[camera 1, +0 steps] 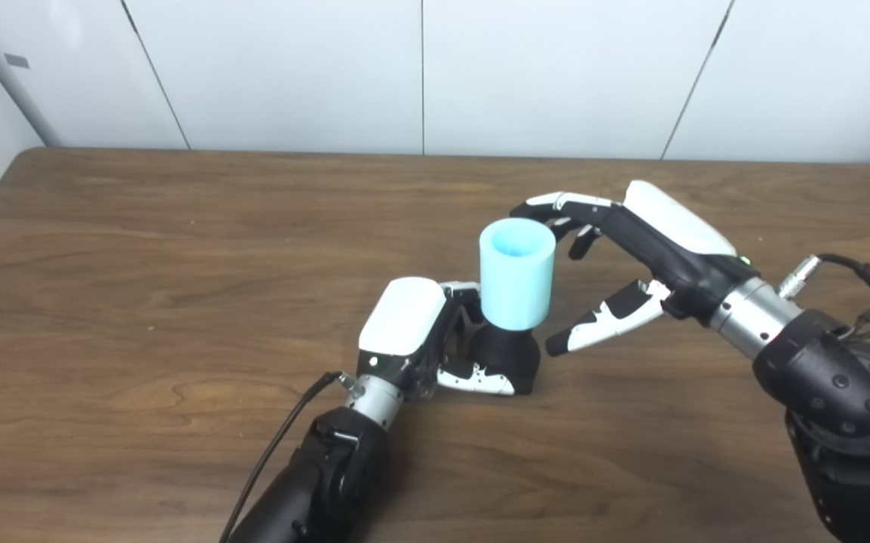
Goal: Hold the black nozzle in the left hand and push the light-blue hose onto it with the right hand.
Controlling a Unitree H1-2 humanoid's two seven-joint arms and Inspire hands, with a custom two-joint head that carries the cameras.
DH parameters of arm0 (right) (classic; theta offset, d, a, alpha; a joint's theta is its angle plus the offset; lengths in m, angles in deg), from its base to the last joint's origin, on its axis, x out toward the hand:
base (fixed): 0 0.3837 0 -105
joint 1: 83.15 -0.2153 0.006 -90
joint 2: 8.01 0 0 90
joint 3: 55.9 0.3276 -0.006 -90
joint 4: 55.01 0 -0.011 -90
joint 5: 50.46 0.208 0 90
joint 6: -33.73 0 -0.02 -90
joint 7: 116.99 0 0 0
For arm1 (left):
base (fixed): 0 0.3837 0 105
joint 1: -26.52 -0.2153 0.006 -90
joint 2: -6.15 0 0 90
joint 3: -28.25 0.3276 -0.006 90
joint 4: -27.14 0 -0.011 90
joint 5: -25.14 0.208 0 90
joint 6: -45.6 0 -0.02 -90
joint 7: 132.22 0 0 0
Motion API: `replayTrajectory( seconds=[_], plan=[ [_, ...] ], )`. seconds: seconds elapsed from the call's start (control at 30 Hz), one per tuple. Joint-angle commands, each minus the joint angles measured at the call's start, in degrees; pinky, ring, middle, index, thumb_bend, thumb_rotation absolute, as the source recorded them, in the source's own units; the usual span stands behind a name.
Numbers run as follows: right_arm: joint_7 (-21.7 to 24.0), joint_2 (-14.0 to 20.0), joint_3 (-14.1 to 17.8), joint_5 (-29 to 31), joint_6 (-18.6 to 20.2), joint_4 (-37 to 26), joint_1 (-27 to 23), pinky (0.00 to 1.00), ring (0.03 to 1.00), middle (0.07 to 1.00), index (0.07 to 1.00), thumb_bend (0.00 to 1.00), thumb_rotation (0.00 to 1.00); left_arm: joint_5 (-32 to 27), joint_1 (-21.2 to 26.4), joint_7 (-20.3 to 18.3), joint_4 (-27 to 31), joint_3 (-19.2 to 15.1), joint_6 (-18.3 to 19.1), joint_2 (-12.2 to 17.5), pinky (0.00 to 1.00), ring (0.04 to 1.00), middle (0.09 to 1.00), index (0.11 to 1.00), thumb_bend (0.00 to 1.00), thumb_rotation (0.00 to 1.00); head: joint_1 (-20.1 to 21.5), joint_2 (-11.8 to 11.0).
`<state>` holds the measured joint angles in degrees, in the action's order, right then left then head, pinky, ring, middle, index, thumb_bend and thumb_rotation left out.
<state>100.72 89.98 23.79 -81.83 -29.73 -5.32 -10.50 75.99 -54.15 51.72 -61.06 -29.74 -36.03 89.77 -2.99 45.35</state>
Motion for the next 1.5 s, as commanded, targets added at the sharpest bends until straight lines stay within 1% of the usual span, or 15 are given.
replayTrajectory(
  seconds=[0.0, 0.13, 0.27, 0.5, 0.6, 0.77, 0.8, 0.9, 0.97, 1.03, 1.07, 1.13, 1.23, 1.37, 1.47],
  plan=[
    [-0.7, 0.7, 1.1, -0.7, 0.0, -2.7, -2.0, 0.56, 0.717, 0.788, 0.802, 0.95, 0.19, -0.5, -5.3, -8.7, -8.2, 2.8, 2.6, 2.1, 0.38, 0.52, 0.548, 0.492, 0.47, 0.0, 0.0, 0.0],
    [-0.5, 0.6, 1.4, -0.8, 0.1, -3.2, -1.7, 0.49, 0.675, 0.788, 0.799, 0.95, 0.18, -0.4, -5.3, -8.4, -8.5, 2.9, 2.4, 2.2, 0.37, 0.511, 0.544, 0.495, 0.47, 0.0, 0.0, 0.0],
    [-0.3, 0.8, 1.7, -0.5, 0.1, -3.3, -1.6, 0.56, 0.711, 0.784, 0.8, 0.94, 0.17, -0.4, -5.3, -8.3, -8.4, 3.0, 2.3, 2.3, 0.38, 0.525, 0.549, 0.49, 0.47, 0.0, -0.2, 0.0],
    [-0.4, 0.5, 2.0, -1.6, 0.1, -2.2, -1.3, 0.55, 0.708, 0.783, 0.797, 0.95, 0.18, -0.6, -5.5, -9.0, -7.8, 2.9, 2.9, 2.4, 0.39, 0.536, 0.552, 0.471, 0.47, 0.0, -0.1, 0.0],
    [-1.1, 1.0, 2.3, -1.6, -0.3, -1.3, -1.2, 0.58, 0.724, 0.788, 0.802, 0.96, 0.19, -0.6, -5.6, -8.9, -7.7, 3.0, 2.8, 2.4, 0.38, 0.519, 0.544, 0.489, 0.47, 0.0, 0.0, -0.1],
    [-2.7, 1.8, 4.0, -0.7, -2.3, 0.3, -0.6, 0.61, 0.762, 0.851, 0.864, 0.88, 0.34, -0.3, -5.6, -8.8, -7.6, 3.1, 2.7, 2.7, 0.38, 0.514, 0.541, 0.492, 0.47, 0.0, 0.1, -0.2],
    [-3.0, 1.8, 4.3, -0.7, -2.5, 0.2, -0.4, 0.64, 0.791, 0.877, 0.882, 0.85, 0.39, -0.3, -5.6, -8.8, -7.6, 3.1, 2.6, 2.7, 0.38, 0.52, 0.546, 0.49, 0.47, 0.0, 0.2, -0.1],
    [-3.6, 2.1, 4.6, -1.3, -3.0, -0.4, -0.1, 0.67, 0.835, 0.915, 0.906, 0.81, 0.45, -0.6, -5.6, -8.8, -7.7, 3.0, 2.5, 2.7, 0.38, 0.529, 0.551, 0.488, 0.47, 0.0, 0.3, -0.2],
    [-3.9, 2.5, 4.5, -1.9, -3.7, -0.8, 0.0, 0.75, 0.903, 0.95, 0.933, 0.75, 0.53, -0.9, -5.6, -8.9, -7.5, 2.9, 2.4, 2.7, 0.38, 0.527, 0.546, 0.49, 0.47, 0.0, 0.3, -0.2],
    [-4.3, 2.5, 4.4, -2.2, -4.7, -1.3, 0.2, 0.76, 0.95, 0.971, 0.95, 0.72, 0.59, -0.7, -5.5, -9.1, -7.5, 3.1, 2.5, 2.8, 0.38, 0.524, 0.548, 0.489, 0.47, 0.0, 0.5, -0.3],
    [-4.5, 2.5, 4.5, -2.3, -5.2, -1.5, 0.2, 0.8, 0.984, 0.991, 0.96, 0.68, 0.67, -0.7, -5.5, -9.1, -7.5, 3.1, 2.5, 2.8, 0.38, 0.527, 0.553, 0.485, 0.47, 0.0, 0.5, -0.3],
    [-4.6, 2.3, 4.5, -2.3, -6.0, -2.0, 0.3, 0.82, 0.996, 0.998, 0.963, 0.67, 0.73, -0.6, -5.5, -9.2, -7.6, 3.1, 2.7, 2.8, 0.37, 0.517, 0.548, 0.49, 0.47, 0.0, 0.6, -0.5],
    [-4.4, 2.3, 4.5, -1.3, -7.0, -3.0, 0.3, 0.78, 1.0, 1.0, 0.969, 0.65, 0.8, -0.5, -5.4, -8.8, -8.0, 3.2, 2.3, 2.8, 0.39, 0.53, 0.551, 0.474, 0.47, 0.0, 0.3, -0.5],
    [-2.3, 3.8, 3.5, -2.5, -8.4, -5.7, -0.2, 0.84, 1.0, 1.0, 0.978, 0.65, 0.86, -0.1, -5.2, -9.5, -7.9, 3.4, 2.9, 2.9, 0.38, 0.526, 0.544, 0.491, 0.47, 0.0, 0.3, -0.5],
    [-0.9, 5.0, 2.8, -3.5, -9.3, -7.7, -0.5, 0.94, 1.0, 1.0, 0.986, 0.65, 0.9, -0.2, -5.2, -9.6, -7.9, 3.4, 2.9, 3.0, 0.38, 0.528, 0.547, 0.479, 0.47, 0.0, 0.5, -0.5]
  ],
)
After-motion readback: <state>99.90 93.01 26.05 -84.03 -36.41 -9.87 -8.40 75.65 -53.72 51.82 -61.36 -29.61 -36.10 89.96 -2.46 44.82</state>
